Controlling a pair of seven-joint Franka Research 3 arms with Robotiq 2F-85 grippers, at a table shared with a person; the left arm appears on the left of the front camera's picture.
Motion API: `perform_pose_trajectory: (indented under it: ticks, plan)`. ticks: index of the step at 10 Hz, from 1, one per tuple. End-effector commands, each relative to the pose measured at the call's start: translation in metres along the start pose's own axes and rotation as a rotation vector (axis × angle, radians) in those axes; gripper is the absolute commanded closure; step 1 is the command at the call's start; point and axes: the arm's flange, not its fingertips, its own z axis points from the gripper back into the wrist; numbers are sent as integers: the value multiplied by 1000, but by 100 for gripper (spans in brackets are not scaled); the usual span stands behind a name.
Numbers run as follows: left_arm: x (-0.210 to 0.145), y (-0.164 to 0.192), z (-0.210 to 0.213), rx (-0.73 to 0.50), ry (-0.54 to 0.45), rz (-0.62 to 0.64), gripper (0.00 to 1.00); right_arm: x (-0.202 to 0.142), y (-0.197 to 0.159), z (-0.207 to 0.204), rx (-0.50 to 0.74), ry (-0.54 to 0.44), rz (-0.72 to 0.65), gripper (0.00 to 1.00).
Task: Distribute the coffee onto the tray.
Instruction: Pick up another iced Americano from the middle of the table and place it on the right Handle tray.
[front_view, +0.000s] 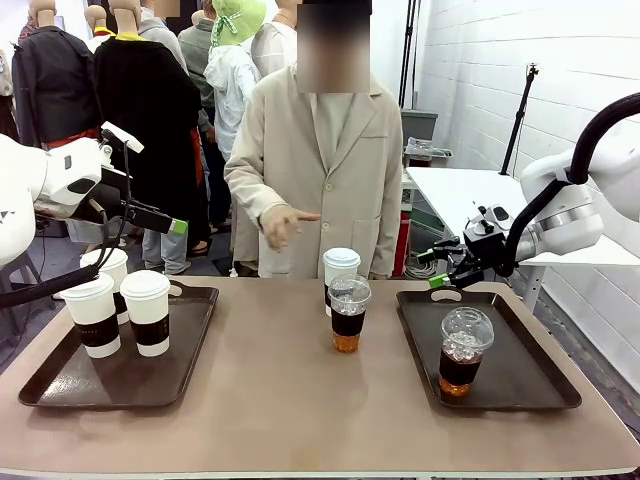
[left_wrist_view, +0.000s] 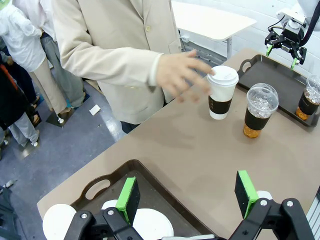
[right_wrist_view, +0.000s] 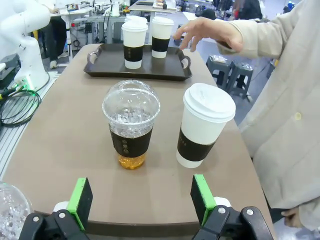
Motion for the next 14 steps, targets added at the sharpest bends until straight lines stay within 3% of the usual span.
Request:
perform_pose_trajectory:
  ticks: [1,8,14]
  plan:
    - [-1,0,-1,3,3,9,0,0,0,0,0,0,0,0]
    - [-1,0,-1,3,3,9,0,-26,-30,-32,85,-63,-5,0]
    - [-1,0,-1,3,3,9,0,-33,-17,-22,56,-66,-29,0]
